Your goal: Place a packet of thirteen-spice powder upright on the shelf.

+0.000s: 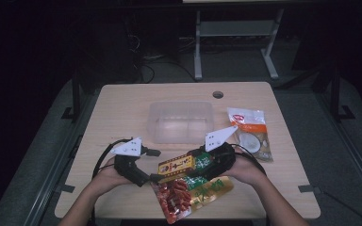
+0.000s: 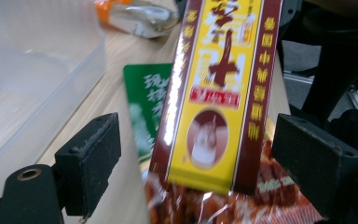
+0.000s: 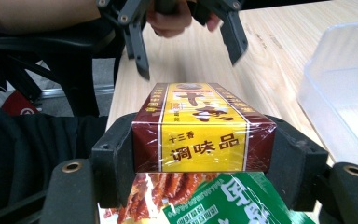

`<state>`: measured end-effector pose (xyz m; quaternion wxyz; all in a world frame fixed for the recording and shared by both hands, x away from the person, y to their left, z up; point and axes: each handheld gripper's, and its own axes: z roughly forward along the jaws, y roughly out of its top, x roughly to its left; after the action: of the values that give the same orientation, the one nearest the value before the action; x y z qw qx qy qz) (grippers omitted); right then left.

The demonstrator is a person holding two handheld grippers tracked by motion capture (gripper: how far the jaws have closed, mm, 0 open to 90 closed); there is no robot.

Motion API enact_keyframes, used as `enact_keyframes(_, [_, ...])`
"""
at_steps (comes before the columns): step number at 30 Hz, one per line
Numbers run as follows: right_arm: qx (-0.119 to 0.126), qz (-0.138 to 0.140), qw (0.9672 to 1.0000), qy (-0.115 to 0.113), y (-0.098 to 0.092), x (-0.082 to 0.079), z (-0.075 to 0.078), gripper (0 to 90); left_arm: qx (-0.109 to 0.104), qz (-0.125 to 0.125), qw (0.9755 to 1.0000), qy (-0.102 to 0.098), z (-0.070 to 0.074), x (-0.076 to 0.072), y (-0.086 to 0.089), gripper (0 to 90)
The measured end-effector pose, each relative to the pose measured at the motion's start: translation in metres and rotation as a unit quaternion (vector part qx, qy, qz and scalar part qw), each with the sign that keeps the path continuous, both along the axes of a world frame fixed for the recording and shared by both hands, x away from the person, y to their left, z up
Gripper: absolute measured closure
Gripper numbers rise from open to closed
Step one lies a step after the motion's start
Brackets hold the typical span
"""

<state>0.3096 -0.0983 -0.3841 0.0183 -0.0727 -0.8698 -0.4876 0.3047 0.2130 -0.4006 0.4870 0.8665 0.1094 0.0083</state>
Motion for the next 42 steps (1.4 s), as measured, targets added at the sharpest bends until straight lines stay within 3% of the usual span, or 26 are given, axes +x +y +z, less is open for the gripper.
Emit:
enact_keyframes(2, [-0.007, -0.007, 0.9999, -0.011, -0.003, 0.001, 0.000, 32.4, 0.000, 0.011, 0.9999, 0.002, 0.001, -0.001, 0.006, 15.1])
enact_keyframes(9, [-0.018, -0.036, 0.9991, -0.011, -0.011, 0.004, 0.008, 32.3, 0.027, 0.048, 0.9985, 0.001, -0.003, -0.013, 0.022, 15.2])
enact_keyframes(10, [-0.021, -0.039, 0.9989, -0.013, -0.011, 0.005, 0.009, 32.3, 0.031, 0.064, 0.9974, 0.005, -0.008, -0.017, 0.026, 15.2])
enact_keyframes(14, [-0.024, -0.045, 0.9985, -0.016, -0.013, 0.010, 0.012, 32.3, 0.042, 0.090, 0.9950, 0.008, -0.015, -0.022, 0.031, 15.2])
enact_keyframes(15, [-0.024, -0.045, 0.9985, -0.016, -0.013, 0.010, 0.012, 32.3, 0.054, 0.092, 0.9943, 0.006, -0.017, -0.023, 0.033, 15.2])
enact_keyframes(16, [-0.023, -0.048, 0.9984, -0.016, -0.014, 0.013, 0.015, 32.3, 0.058, 0.100, 0.9931, 0.016, -0.022, -0.025, 0.035, 15.3])
enact_keyframes(21, [-0.023, -0.055, 0.9980, -0.018, -0.015, 0.021, 0.021, 32.3, 0.073, 0.107, 0.9915, 0.014, -0.026, -0.022, 0.038, 15.3])
enact_keyframes(23, [-0.023, -0.058, 0.9979, -0.020, -0.015, 0.026, 0.024, 32.3, 0.068, 0.111, 0.9913, 0.016, -0.027, -0.021, 0.040, 16.0])
enact_keyframes(42, [-0.055, -0.065, 0.9958, -0.033, 0.003, 0.072, 0.053, 32.3, 0.079, 0.101, 0.9917, 0.013, -0.034, -0.018, 0.038, 16.6])
